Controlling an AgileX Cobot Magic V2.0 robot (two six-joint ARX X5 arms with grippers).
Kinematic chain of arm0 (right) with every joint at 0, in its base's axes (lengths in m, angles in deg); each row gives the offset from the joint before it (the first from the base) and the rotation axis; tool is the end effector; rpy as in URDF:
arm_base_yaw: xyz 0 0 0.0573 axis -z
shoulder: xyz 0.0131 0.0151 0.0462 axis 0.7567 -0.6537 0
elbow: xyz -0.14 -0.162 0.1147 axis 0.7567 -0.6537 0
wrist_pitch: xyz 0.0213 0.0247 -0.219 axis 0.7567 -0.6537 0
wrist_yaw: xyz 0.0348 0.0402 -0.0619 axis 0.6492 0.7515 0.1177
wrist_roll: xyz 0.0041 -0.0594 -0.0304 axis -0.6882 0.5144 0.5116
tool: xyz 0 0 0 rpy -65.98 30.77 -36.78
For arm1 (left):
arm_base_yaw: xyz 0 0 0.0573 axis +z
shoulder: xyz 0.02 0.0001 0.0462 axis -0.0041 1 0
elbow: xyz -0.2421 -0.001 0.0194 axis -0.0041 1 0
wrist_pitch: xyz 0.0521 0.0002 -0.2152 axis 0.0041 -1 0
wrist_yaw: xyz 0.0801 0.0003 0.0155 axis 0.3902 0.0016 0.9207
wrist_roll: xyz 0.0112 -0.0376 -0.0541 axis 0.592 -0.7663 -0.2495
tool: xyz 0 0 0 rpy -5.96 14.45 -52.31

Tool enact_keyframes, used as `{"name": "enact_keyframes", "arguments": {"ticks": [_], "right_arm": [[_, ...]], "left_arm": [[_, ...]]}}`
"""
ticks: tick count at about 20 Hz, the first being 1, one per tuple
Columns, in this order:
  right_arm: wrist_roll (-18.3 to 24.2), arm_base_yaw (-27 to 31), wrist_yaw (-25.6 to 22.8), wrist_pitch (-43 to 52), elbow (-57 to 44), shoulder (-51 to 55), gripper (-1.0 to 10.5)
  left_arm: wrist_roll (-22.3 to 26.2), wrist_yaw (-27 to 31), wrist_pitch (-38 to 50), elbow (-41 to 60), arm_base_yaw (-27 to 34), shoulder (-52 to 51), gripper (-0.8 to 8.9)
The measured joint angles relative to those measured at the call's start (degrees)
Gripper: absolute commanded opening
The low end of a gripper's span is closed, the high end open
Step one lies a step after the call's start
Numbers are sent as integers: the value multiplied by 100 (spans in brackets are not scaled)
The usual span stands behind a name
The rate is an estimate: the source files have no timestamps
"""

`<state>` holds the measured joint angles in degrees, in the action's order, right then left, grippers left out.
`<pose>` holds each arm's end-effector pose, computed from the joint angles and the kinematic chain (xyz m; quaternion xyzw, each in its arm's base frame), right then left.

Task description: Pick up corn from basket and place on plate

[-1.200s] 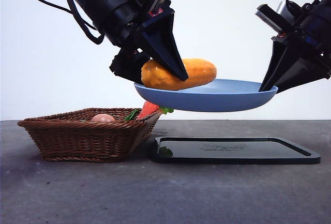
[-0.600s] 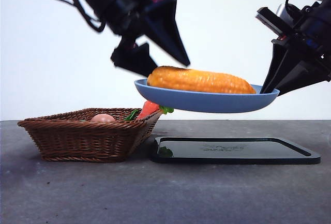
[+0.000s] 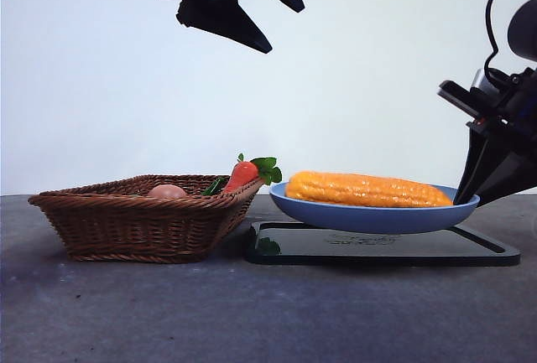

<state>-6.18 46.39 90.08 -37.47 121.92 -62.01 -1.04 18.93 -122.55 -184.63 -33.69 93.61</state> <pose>0.2785 0.0388 0.1691 0.2811 0.5301 0.1515 0.7855 0.2633 -0.2045 0.3107 0.0808 0.4098 -0.5180 0.7465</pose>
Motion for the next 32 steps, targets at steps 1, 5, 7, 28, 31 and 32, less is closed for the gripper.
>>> {"name": "enact_keyframes", "arguments": {"ticks": [1,5,7,28,31,32], "right_arm": [[0,61,2,17,101,-151,2],[46,146,2,35,485,-800,2],[105,144,4,35,706,-1097,2],[540,210,24,-413,935,-614,244],[804,227,26,-960,946,240,244],[907,216,26,-1191,946,487,244]], "left_arm": [[0,0,-2,0,0,0,327],[-2,0,-4,-2,0,0,326],[-4,0,-4,-2,0,0,326],[-7,0,2,-2,0,0,326],[-7,0,0,-2,0,0,326],[-7,0,-2,-2,0,0,326]]}}
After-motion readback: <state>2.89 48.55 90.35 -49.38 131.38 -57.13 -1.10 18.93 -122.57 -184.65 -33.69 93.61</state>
